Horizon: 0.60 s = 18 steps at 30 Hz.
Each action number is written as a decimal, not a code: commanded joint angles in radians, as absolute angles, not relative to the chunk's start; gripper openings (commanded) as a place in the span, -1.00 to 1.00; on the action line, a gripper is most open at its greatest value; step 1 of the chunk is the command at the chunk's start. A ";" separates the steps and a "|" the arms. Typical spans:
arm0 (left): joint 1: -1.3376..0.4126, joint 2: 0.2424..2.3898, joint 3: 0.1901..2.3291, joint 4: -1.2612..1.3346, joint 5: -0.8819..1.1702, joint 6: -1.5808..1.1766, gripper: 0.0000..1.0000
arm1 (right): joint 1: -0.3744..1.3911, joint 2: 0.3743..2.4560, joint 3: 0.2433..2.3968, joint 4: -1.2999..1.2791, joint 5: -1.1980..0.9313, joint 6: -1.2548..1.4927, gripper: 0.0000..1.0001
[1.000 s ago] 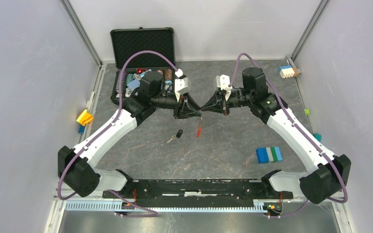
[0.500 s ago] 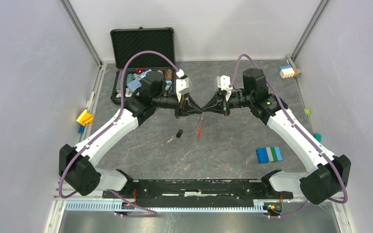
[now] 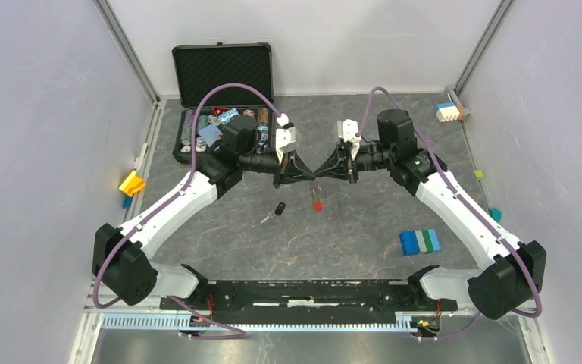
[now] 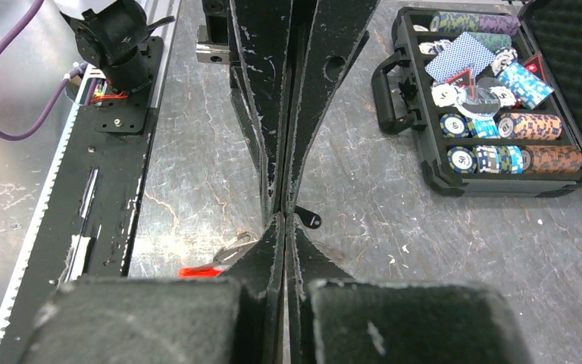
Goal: Put the keys on the keyring
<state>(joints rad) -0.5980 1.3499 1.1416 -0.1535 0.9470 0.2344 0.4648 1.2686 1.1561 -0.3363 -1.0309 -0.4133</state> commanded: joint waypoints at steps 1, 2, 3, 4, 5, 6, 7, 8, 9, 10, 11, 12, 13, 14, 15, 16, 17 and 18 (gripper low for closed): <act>-0.606 1.335 1.135 -0.124 0.981 0.285 -0.96 | 0.470 1.236 1.159 -0.266 -1.036 -0.385 -1.00; -0.607 1.331 1.134 -0.124 0.977 0.286 -0.95 | 0.469 1.235 1.156 -0.265 -1.032 -0.384 -0.98; -0.606 1.328 1.132 -0.124 0.974 0.287 -0.96 | 0.469 1.233 1.154 -0.267 -1.028 -0.383 -0.91; -0.606 1.324 1.132 -0.126 0.972 0.286 -0.96 | 0.469 1.231 1.152 -0.269 -1.022 -0.383 -0.80; -0.604 1.320 1.131 -0.128 0.969 0.289 -0.96 | 0.469 1.229 1.151 -0.271 -1.013 -0.383 -0.62; -0.604 1.315 1.131 -0.135 0.968 0.297 -0.96 | 0.467 1.225 1.149 -0.279 -1.008 -0.388 -0.43; -0.604 1.311 1.132 -0.152 0.968 0.314 -0.96 | 0.468 1.221 1.150 -0.284 -1.001 -0.394 -0.26; -0.603 1.306 1.132 -0.166 0.968 0.336 -0.96 | 0.466 1.215 1.150 -0.292 -0.989 -0.399 0.11; -0.602 1.302 1.133 -0.181 0.969 0.354 -0.96 | 0.466 1.210 1.150 -0.303 -0.982 -0.410 0.29; -0.600 1.296 1.134 -0.199 0.968 0.380 -0.96 | 0.466 1.203 1.152 -0.319 -0.976 -0.424 0.38; -0.597 1.293 1.134 -0.209 0.969 0.397 -0.96 | 0.466 1.197 1.154 -0.332 -0.969 -0.440 0.40; -0.594 1.288 1.135 -0.223 0.973 0.413 -0.96 | 0.466 1.191 1.152 -0.346 -0.965 -0.453 0.41; -0.593 1.286 1.137 -0.238 0.976 0.432 -0.96 | 0.465 1.186 1.152 -0.362 -0.965 -0.472 0.41; -0.592 1.285 1.139 -0.255 0.981 0.449 -0.96 | 0.465 1.182 1.151 -0.373 -0.970 -0.490 0.40; -0.593 1.284 1.141 -0.274 0.987 0.469 -0.96 | 0.466 1.179 1.149 -0.386 -0.977 -0.505 0.38; -0.592 1.284 1.141 -0.282 0.990 0.480 -0.95 | 0.468 1.179 1.148 -0.399 -0.984 -0.523 0.35; -0.592 1.282 1.138 -0.288 0.993 0.490 -0.96 | 0.466 1.177 1.145 -0.413 -0.996 -0.539 0.30; -0.592 1.280 1.134 -0.291 1.000 0.503 -0.96 | 0.466 1.177 1.142 -0.429 -1.007 -0.557 0.25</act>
